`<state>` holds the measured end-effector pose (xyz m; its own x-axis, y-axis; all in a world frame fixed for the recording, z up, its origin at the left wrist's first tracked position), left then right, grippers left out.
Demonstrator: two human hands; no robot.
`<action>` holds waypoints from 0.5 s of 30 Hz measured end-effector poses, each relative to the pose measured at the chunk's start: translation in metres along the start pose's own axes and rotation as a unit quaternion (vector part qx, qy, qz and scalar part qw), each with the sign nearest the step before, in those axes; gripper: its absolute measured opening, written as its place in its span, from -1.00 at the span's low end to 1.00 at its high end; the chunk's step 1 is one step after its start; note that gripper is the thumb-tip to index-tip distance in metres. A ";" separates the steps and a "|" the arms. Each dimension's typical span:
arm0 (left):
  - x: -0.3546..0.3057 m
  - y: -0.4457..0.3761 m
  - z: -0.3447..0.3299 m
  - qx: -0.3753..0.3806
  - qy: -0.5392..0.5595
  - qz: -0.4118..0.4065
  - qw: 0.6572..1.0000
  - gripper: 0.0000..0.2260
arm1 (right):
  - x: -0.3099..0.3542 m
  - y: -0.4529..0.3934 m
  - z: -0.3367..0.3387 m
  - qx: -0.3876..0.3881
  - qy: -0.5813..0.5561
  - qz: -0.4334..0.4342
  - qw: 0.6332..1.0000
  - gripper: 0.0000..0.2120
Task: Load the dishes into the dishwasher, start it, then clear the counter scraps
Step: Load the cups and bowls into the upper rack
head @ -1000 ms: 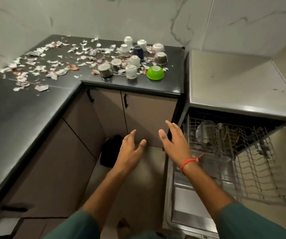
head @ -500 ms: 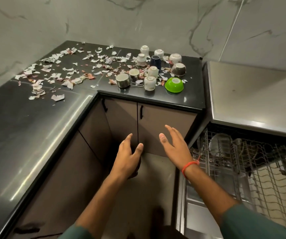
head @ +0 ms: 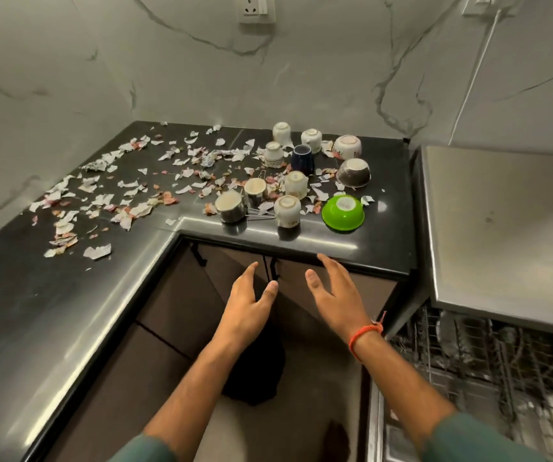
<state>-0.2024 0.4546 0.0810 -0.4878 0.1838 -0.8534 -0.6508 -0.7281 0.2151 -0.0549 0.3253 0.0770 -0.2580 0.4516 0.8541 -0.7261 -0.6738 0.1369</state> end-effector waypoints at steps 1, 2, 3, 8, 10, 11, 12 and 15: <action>-0.005 -0.009 -0.003 -0.002 -0.002 0.002 1.000 -0.39 | -0.001 -0.009 0.005 0.005 -0.004 -0.002 1.000 -0.44; -0.009 -0.016 -0.007 -0.003 -0.004 0.003 1.000 -0.39 | -0.001 -0.018 0.009 0.006 -0.006 -0.001 1.000 -0.44; -0.013 -0.023 -0.011 -0.003 -0.007 0.004 1.000 -0.39 | -0.002 -0.026 0.013 0.003 -0.008 0.000 1.000 -0.44; -0.029 -0.052 -0.022 0.001 -0.023 0.000 1.000 -0.39 | -0.002 -0.056 0.024 -0.004 -0.018 0.003 1.000 -0.44; -0.029 -0.064 -0.020 -0.001 -0.027 0.004 1.000 -0.38 | 0.000 -0.065 0.022 0.006 -0.014 0.002 1.000 -0.44; -0.028 -0.072 -0.017 -0.004 -0.028 0.005 1.000 -0.38 | 0.002 -0.070 0.020 0.010 -0.013 0.004 1.000 -0.44; -0.027 -0.080 -0.013 -0.008 -0.031 0.005 0.999 -0.38 | 0.004 -0.076 0.018 0.013 -0.012 0.008 1.000 -0.44; -0.024 -0.106 0.001 -0.021 -0.027 0.008 0.999 -0.38 | 0.014 -0.096 0.013 0.014 -0.002 0.018 1.000 -0.43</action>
<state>-0.1218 0.5283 0.0795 -0.5294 0.2054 -0.8231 -0.6183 -0.7578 0.2086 0.0199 0.3890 0.0821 -0.2806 0.4243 0.8610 -0.6981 -0.7058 0.1203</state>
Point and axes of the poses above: each hand's wrist, its own y-axis away from the middle knuckle, its own z-axis out of the back of the hand, x = y × z, the point moved 10 cm from there along -y, towards the middle knuckle, and after that the axes turned 3 degrees about y, right-handed, at the moved point
